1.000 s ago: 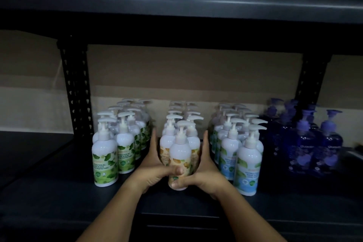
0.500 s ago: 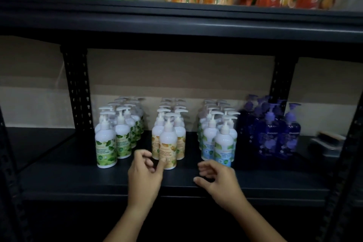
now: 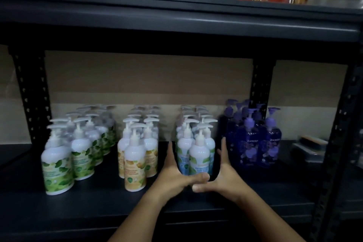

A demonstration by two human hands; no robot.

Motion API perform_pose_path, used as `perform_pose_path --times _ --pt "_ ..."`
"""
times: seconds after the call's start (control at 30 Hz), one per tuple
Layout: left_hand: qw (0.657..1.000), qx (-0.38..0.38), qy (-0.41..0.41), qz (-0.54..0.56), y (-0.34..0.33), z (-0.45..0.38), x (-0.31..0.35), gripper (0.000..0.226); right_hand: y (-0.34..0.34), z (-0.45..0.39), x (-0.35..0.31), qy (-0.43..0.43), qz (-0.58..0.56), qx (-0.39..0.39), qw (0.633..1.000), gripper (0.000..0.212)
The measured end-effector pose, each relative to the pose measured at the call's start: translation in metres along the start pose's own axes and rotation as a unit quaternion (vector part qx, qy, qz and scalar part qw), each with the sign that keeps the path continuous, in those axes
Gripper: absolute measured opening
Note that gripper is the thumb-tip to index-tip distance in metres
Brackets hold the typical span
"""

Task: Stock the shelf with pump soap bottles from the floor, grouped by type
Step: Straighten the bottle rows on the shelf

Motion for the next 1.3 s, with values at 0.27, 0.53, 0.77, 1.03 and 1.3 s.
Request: perform_pose_path --times 0.27,0.53,0.77,1.03,1.3 --pt "0.996 -0.057 -0.038 0.058 -0.008 -0.038 -0.004 0.163 -0.003 -0.044 0.01 0.055 -0.106 -0.101 0.988 0.16" --pt "0.991 -0.045 -0.119 0.051 -0.012 -0.047 0.005 0.145 -0.001 -0.06 0.014 0.095 -0.075 -0.126 0.985 0.173" --pt "0.99 -0.07 -0.042 0.114 -0.003 -0.056 -0.017 0.171 0.007 -0.062 0.013 0.097 -0.095 -0.149 0.979 0.173" --pt "0.983 -0.129 -0.091 0.094 -0.013 -0.065 -0.003 0.132 0.001 -0.068 0.001 0.138 -0.079 -0.201 0.967 0.159" --pt "0.993 -0.028 -0.04 0.104 -0.001 -0.049 -0.007 0.149 0.01 -0.056 0.008 0.105 -0.097 -0.134 0.981 0.163"
Point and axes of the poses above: each hand's wrist, its own z-axis away from the middle knuckle, its own y-axis out of the back of the hand, x = y × z, the point moved 10 cm from there along -z, towards the middle knuckle, and after that the axes turned 10 degrees about -z, right-handed, at the moved point
